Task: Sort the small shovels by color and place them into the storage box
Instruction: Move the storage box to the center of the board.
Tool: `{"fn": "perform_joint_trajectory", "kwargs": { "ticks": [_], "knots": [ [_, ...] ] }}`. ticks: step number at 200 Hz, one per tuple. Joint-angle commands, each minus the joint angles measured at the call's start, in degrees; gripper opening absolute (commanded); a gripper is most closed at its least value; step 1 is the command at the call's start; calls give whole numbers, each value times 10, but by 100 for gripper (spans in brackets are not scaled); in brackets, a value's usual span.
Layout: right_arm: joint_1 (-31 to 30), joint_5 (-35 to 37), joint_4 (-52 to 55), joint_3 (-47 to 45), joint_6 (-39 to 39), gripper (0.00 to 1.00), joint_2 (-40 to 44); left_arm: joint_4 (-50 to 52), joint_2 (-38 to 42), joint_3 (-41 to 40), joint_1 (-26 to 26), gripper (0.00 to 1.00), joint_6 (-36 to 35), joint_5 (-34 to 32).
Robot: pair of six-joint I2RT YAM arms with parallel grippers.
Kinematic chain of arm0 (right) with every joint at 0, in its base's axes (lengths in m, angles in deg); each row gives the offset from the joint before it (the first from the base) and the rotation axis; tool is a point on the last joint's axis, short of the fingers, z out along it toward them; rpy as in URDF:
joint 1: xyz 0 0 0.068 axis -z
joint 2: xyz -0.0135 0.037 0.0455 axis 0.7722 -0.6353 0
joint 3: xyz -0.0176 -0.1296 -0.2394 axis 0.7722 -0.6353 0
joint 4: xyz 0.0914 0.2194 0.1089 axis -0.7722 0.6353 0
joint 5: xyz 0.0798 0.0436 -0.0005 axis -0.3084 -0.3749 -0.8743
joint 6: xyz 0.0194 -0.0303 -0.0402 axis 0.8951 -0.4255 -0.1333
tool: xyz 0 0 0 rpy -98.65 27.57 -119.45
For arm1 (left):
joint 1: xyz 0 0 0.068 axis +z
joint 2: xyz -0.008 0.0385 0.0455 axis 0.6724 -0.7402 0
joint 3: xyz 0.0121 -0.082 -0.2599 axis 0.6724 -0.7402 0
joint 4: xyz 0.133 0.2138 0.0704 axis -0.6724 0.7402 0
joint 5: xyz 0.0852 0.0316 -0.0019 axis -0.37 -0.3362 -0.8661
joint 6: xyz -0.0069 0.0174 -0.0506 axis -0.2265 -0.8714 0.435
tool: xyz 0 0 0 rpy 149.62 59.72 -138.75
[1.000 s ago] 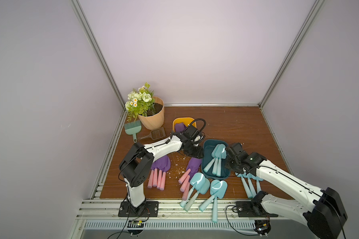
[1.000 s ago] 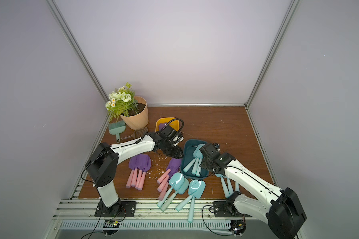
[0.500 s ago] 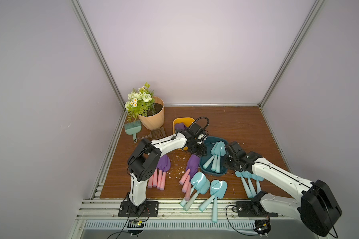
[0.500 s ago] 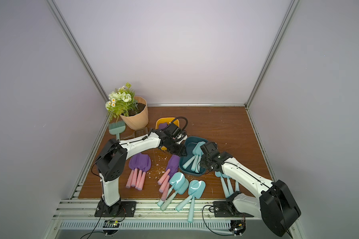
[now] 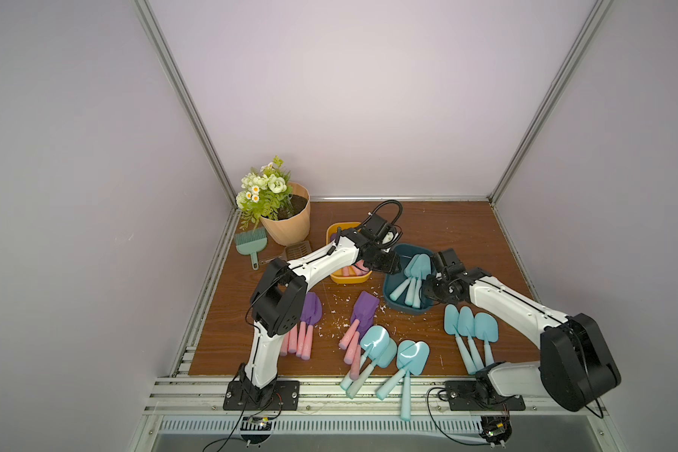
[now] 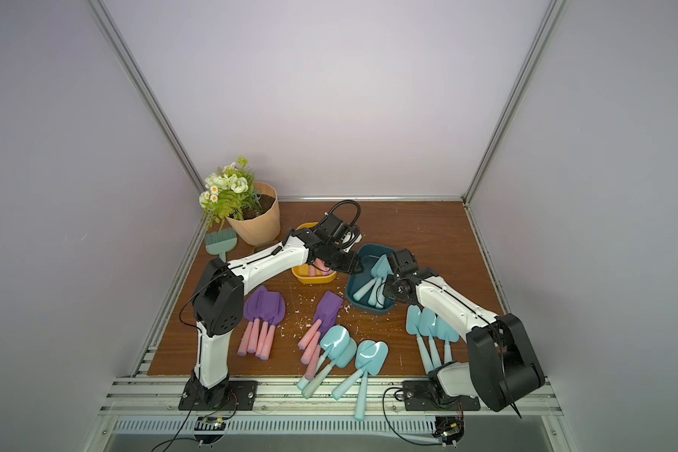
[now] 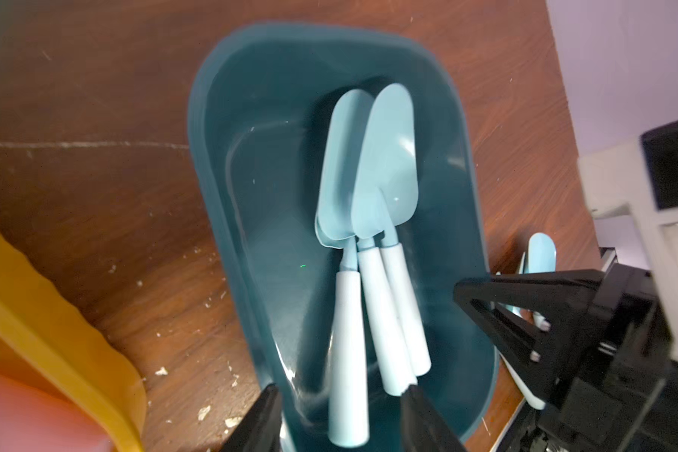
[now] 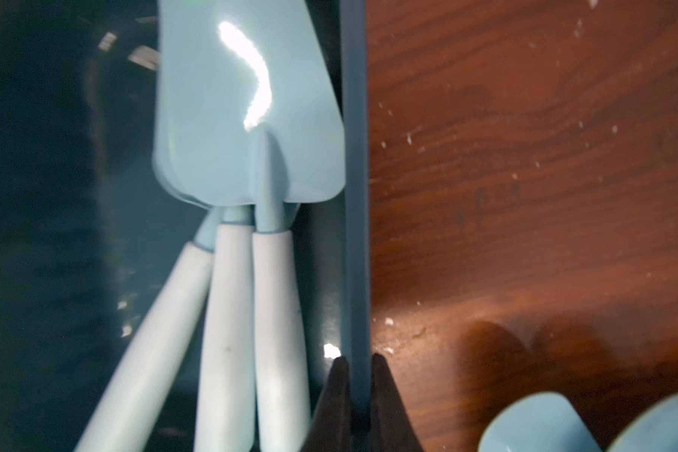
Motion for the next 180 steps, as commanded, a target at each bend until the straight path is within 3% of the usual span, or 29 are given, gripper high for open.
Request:
{"fn": "perform_joint_trajectory", "kwargs": {
  "ticks": [1, 55, 96, 112, 129, 145, 166, 180],
  "knots": [
    [19, 11, -19, 33, -59, 0, -25, 33, -6, 9, 10, 52, 6, -43],
    [39, -13, -28, 147, -118, 1, -139, 34, 41, -1, 28, 52, 14, -114],
    [38, -31, -17, 237, -145, 3, -218, 34, 83, -46, 40, 52, 20, -126],
    [38, -28, -2, 263, -148, 10, -232, 33, 102, -71, 40, 53, 21, -135],
    [37, 4, 12, 274, -140, 31, -219, 33, 119, -96, 41, 53, 23, -139],
    [36, 50, 18, 274, -136, 42, -174, 30, 138, -114, 41, 53, 22, -142],
    [26, 105, 37, 272, -135, 46, -97, 23, 166, -171, 41, 53, 24, -152],
    [14, 98, 60, 266, -135, 46, -45, 19, 180, -194, 41, 53, 24, -156]
  ]
}}
